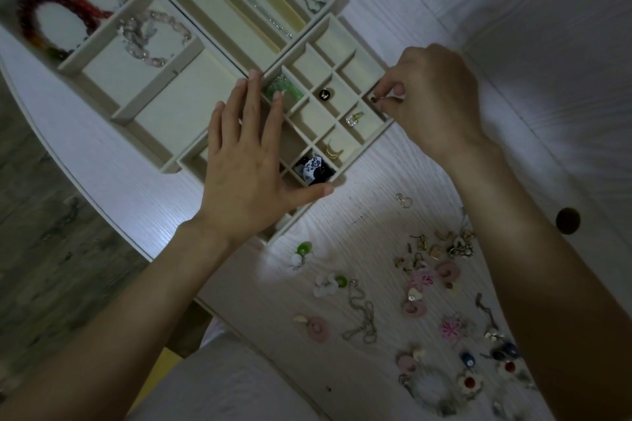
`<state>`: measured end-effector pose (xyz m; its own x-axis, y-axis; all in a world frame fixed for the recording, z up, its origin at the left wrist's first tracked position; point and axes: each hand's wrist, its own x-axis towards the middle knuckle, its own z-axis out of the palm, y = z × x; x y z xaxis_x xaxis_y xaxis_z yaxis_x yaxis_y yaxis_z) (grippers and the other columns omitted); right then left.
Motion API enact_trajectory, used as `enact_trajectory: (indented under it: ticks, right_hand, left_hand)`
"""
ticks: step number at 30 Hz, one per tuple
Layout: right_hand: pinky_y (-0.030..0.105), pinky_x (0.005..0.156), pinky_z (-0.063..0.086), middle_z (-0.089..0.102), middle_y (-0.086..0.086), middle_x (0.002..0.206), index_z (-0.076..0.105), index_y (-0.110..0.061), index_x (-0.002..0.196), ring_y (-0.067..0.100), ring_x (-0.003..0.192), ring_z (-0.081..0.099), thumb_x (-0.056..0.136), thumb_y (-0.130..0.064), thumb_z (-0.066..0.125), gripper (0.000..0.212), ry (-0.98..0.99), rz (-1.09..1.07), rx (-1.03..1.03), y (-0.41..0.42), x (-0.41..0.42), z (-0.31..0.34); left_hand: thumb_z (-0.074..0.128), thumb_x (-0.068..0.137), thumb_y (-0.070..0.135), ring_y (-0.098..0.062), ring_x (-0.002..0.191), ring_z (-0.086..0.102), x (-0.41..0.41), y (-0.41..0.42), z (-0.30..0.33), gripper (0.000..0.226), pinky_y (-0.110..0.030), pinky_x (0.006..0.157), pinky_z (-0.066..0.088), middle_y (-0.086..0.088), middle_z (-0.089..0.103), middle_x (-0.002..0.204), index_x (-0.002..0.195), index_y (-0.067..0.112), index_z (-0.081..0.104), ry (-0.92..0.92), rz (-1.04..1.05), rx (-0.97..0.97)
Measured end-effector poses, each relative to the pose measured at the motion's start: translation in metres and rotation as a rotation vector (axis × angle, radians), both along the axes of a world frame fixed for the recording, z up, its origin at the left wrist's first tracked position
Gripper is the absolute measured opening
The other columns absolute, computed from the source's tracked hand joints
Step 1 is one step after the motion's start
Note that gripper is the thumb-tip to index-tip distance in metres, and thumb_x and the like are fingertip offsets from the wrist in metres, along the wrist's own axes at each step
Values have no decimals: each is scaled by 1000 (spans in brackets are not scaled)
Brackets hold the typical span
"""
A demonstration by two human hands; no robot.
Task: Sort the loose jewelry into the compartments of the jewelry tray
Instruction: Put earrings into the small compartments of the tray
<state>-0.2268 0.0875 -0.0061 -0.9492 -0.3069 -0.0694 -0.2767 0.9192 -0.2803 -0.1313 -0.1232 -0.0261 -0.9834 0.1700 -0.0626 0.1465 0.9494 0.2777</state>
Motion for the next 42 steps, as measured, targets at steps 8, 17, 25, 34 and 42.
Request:
enact_trajectory:
  ticks: [8, 17, 25, 34, 42]
  right_hand:
    - [29, 60, 27, 63, 7, 74, 74, -7, 76, 29, 71, 52, 79, -3, 68, 7, 106, 222, 136, 3, -6, -4]
    - [31, 61, 30, 62, 6, 80, 75, -11, 87, 34, 74, 52, 85, -16, 62, 14, 62, 413, 78, 12, -15, -1]
    - [29, 62, 29, 61, 7, 76, 73, -8, 75, 29, 71, 54, 75, -12, 76, 5, 121, 292, 60, 8, -10, -5]
    - [25, 65, 33, 65, 6, 86, 74, -10, 87, 12, 80, 51, 81, -15, 73, 8, -16, 69, -84, 10, -2, -4]
    - [29, 61, 38, 61, 3, 86, 75, -15, 95, 24, 83, 54, 87, -15, 58, 19, 12, 82, -7, 13, 10, 2]
  left_hand:
    - [26, 72, 90, -41, 143, 14, -1, 0, 0, 118, -51, 115, 8, -26, 17, 154, 145, -2, 31, -1, 1, 1]
    - [29, 71, 90, -40, 143, 15, 1, 0, -1, 118, -52, 115, 9, -26, 16, 155, 145, -1, 32, 3, 7, 7]
    - [29, 71, 90, -40, 143, 14, 0, 0, -1, 118, -52, 115, 9, -26, 16, 154, 146, -2, 31, 1, 7, 1]
    - [29, 72, 89, -41, 143, 14, 1, 0, -3, 117, -52, 115, 9, -26, 16, 154, 146, -2, 31, 7, -3, -8]
    - [23, 72, 90, -41, 143, 14, 1, 0, 0, 118, -52, 115, 9, -26, 16, 155, 146, -2, 30, -6, 3, -3]
